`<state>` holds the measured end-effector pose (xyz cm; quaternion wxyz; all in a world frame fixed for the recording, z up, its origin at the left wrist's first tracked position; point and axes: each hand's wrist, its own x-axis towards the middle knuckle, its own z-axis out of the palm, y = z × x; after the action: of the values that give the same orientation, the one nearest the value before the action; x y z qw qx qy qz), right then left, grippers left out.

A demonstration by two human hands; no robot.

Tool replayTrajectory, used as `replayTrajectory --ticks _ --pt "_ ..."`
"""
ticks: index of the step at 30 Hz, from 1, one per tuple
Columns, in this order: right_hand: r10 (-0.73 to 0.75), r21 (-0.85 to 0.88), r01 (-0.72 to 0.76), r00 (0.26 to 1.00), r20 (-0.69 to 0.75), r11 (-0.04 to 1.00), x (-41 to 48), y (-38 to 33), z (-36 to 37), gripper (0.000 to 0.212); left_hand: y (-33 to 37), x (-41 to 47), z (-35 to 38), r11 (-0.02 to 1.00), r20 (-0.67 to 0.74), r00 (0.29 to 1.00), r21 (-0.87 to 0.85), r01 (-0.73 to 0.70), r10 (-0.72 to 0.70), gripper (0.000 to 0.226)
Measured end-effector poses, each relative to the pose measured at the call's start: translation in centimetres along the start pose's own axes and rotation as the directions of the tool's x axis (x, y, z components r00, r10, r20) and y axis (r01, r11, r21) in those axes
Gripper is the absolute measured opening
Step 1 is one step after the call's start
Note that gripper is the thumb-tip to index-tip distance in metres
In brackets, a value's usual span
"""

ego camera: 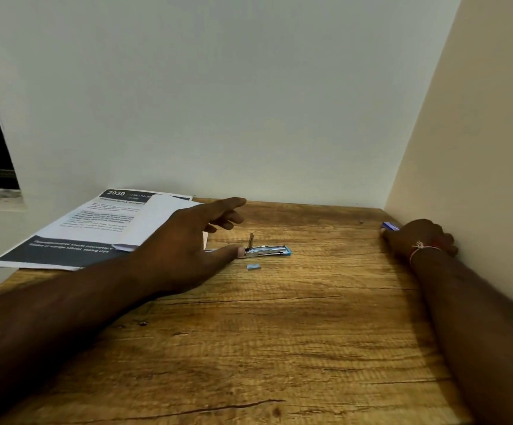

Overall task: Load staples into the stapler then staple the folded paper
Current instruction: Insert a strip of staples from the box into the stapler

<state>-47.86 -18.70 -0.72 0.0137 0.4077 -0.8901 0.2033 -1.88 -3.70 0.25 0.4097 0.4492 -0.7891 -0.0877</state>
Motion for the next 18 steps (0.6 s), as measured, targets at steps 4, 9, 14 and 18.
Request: replayTrajectory --ticks 4,9,14,18 --pt "-0.017 0.086 0.020 0.999 -0.043 0.996 0.1 0.0 0.2 0.070 0.3 -0.1 -0.3 0.999 -0.020 0.999 0.009 0.037 -0.036 0.081" --pt "-0.353 0.457 0.426 0.905 -0.238 0.781 -4.5 -2.2 -2.7 0.030 0.5 -0.1 -0.4 0.998 -0.069 0.996 -0.044 0.052 -0.055 0.070" --pt "-0.746 0.563 0.780 0.541 -0.387 0.273 -15.8 -7.2 -6.7 0.024 0.6 0.3 -0.3 0.944 -0.143 0.970 -0.295 0.148 -0.197 0.029" --pt "-0.874 0.517 0.856 0.248 -0.418 -0.005 -21.5 -8.1 -6.9 0.030 2.2 0.5 -0.6 0.733 -0.038 0.924 -0.623 0.275 -0.380 0.025"
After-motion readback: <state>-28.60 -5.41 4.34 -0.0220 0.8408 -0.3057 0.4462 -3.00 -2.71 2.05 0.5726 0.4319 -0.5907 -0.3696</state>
